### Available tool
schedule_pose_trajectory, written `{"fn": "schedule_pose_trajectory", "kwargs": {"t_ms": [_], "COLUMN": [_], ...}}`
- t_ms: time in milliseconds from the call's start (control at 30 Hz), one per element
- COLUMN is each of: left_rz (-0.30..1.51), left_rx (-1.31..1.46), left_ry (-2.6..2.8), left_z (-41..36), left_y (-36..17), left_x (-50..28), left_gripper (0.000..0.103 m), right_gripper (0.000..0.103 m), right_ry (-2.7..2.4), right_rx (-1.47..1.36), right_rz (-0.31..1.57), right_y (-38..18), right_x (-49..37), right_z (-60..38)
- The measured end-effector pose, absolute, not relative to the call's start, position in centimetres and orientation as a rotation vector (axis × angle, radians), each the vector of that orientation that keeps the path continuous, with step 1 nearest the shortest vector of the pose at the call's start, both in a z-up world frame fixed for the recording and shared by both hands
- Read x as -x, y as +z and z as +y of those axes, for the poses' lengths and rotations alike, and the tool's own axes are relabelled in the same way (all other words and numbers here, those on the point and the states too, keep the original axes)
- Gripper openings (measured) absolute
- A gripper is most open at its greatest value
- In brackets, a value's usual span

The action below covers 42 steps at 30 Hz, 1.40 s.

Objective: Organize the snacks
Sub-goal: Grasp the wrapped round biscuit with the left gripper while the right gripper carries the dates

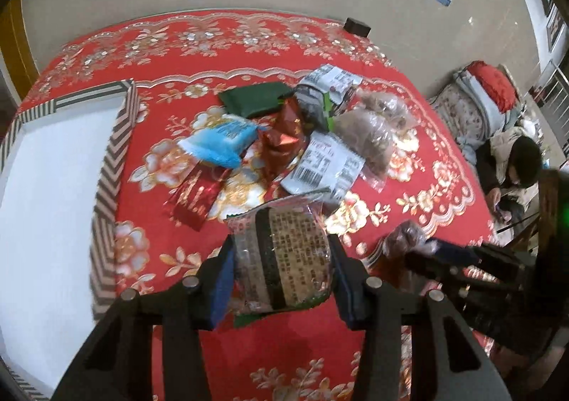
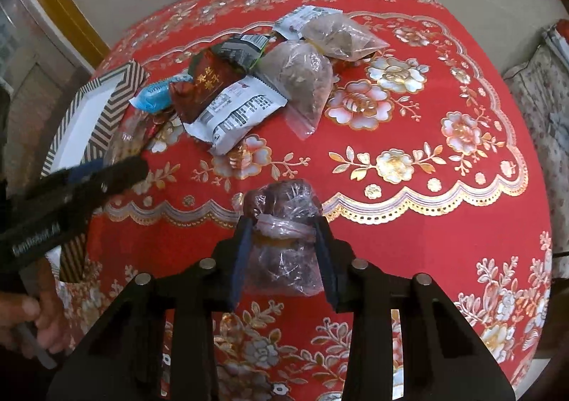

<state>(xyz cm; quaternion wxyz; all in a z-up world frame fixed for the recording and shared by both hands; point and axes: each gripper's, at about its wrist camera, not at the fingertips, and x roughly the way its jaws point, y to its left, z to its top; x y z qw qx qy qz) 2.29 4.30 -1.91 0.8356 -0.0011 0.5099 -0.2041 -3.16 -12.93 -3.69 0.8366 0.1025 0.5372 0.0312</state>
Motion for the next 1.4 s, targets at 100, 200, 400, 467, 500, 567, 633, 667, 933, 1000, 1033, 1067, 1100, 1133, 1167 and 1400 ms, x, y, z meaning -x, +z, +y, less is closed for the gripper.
{"fn": "schedule_pose_trajectory", "kwargs": {"t_ms": [100, 200, 400, 467, 500, 567, 633, 667, 933, 1000, 1033, 1067, 1100, 1133, 1167, 1400], "left_rz": [1.082, 1.093, 1.103, 1.106, 1.109, 1.111, 1.105, 1.103, 1.068, 1.050, 1.036, 1.024, 1.014, 1.002, 0.994, 0.975], "left_rx": [-0.011, -0.022, -0.034, -0.034, -0.033, -0.031, -0.031, -0.031, -0.046, -0.052, -0.062, -0.068, -0.070, -0.070, -0.069, -0.037], "left_ry": [-0.428, -0.430, -0.437, -0.435, -0.434, -0.430, -0.429, -0.429, -0.429, -0.426, -0.418, -0.410, -0.403, -0.392, -0.379, -0.362], "left_z": [4.5, 4.4, 4.0, 4.1, 4.1, 4.2, 4.4, 4.4, 4.6, 4.7, 4.8, 5.1, 5.3, 5.6, 6.0, 8.3], "left_y": [-2.0, -2.3, -2.3, -2.4, -2.4, -2.4, -2.2, -2.1, -1.1, -0.6, -0.2, 0.2, 0.6, 1.0, 1.3, 2.2], "left_x": [-1.9, -1.5, -1.0, -1.0, -1.0, -1.0, -0.9, -0.9, -0.9, -0.9, -1.0, -1.0, -1.1, -1.1, -1.3, -1.6], "left_gripper": [0.051, 0.051, 0.051, 0.051, 0.051, 0.051, 0.051, 0.051, 0.051, 0.051, 0.051, 0.051, 0.051, 0.051, 0.051, 0.051], "right_gripper": [0.035, 0.040, 0.044, 0.045, 0.045, 0.045, 0.043, 0.041, 0.041, 0.041, 0.041, 0.041, 0.041, 0.041, 0.041, 0.041], "right_ry": [0.072, 0.084, 0.128, 0.123, 0.127, 0.130, 0.142, 0.157, 0.225, 0.241, 0.258, 0.265, 0.280, 0.288, 0.288, 0.297], "right_rx": [-0.234, -0.260, -0.262, -0.216, -0.200, -0.189, -0.195, -0.204, -0.295, -0.331, -0.352, -0.362, -0.373, -0.373, -0.371, -0.363], "right_rz": [1.133, 1.138, 1.166, 1.163, 1.158, 1.145, 1.139, 1.132, 0.999, 0.977, 0.959, 0.946, 0.929, 0.920, 0.913, 0.923], "right_y": [-3.9, -4.3, -5.6, -5.6, -5.7, -5.8, -5.8, -5.7, -1.2, -0.5, 0.0, 0.4, 0.8, 1.1, 1.4, 1.8], "right_x": [3.0, 2.6, 1.7, 1.4, 1.3, 1.1, 1.1, 1.2, 2.2, 2.4, 2.6, 2.7, 2.9, 3.0, 3.2, 2.8], "right_z": [-13.1, -13.3, -12.7, -12.0, -11.8, -11.6, -11.6, -11.6, -12.1, -12.3, -12.4, -12.4, -12.3, -12.2, -11.9, -10.5]}}
